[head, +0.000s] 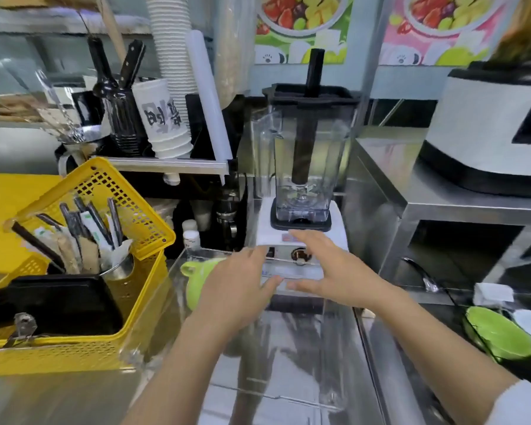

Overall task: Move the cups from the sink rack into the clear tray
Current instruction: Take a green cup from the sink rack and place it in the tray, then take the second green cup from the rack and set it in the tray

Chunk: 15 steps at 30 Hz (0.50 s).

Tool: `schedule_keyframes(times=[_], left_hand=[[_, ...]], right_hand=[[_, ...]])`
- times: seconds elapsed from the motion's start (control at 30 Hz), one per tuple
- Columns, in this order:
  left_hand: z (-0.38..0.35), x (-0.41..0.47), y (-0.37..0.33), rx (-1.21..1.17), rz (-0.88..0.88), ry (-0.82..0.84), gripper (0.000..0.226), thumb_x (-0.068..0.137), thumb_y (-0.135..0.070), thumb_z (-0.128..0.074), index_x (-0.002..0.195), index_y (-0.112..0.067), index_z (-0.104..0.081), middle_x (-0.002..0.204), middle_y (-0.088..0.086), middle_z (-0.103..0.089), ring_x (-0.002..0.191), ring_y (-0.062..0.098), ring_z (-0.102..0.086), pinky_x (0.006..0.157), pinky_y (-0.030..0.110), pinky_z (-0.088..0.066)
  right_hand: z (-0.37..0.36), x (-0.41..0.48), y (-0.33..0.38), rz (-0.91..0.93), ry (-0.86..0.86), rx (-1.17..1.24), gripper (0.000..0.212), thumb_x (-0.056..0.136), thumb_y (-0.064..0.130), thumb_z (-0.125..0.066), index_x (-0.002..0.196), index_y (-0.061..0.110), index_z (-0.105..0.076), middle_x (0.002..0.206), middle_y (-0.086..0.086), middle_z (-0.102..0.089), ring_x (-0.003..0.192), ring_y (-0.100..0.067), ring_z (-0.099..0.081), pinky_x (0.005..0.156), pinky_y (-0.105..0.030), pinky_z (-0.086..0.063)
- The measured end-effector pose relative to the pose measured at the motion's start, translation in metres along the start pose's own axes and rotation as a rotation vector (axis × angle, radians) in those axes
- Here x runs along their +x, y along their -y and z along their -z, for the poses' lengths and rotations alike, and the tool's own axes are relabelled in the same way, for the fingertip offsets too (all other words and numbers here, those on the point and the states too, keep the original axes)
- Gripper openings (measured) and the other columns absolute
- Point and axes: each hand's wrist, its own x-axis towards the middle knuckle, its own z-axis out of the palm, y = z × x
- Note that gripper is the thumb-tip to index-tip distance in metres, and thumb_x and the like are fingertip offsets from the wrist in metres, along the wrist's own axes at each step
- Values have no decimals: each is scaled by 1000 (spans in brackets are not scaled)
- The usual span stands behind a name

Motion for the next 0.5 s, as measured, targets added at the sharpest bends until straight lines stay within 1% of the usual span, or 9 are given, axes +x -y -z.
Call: schedule_keyframes(times=[0.1,0.2,0.3,0.37,0.47,0.5], left_hand=[[-22,15,-43,-40,-73,28,51,91,-44,-45,136,-20,-35,139,0,-45,126,20,-43,98,35,-39],[-52,31,-97,-69,-118,86,55,91,-46,-47,137,-20,-35,141,0,-43,129,20,-41,99,34,-37],[-91,47,-156,-81,-164,151,56,90,-47,-46,137,-20,-36,140,1,-45,128,21,-42,101,37,-39],[-120,57,-198,-75,-202,193,56,90,-47,-46,138,-21,-35,140,1,-45,127,21,-44,101,36,-39],[-161,73,-254,-81,-248,265,54,91,-46,-46,138,-22,-34,142,0,-43,128,20,-43,101,32,-38],[-175,78,-270,-97,-247,284,55,91,-45,-46,139,-22,-33,142,0,-43,129,20,-41,102,31,-37]], right_hand=[[22,-32,-38,-42,-36,-30,83,77,54,-61,143,37,-15,148,14,-27,129,-10,-39,104,-36,-39],[42,-68,-88,-65,-76,-76,83,76,56,-61,144,36,-16,149,11,-29,133,-10,-36,108,-38,-36],[59,-107,-144,-156,-106,-12,82,74,58,-63,142,37,-21,146,12,-33,128,-10,-42,104,-37,-40],[71,-133,-185,-224,-125,27,83,73,61,-63,141,37,-22,143,12,-35,125,-11,-44,103,-38,-42],[87,-169,-241,-340,-119,47,88,71,67,-57,143,36,-18,147,10,-30,131,-11,-37,106,-37,-38],[90,-180,-258,-389,-120,61,87,72,65,-57,144,34,-18,148,9,-29,132,-11,-36,106,-37,-37]])
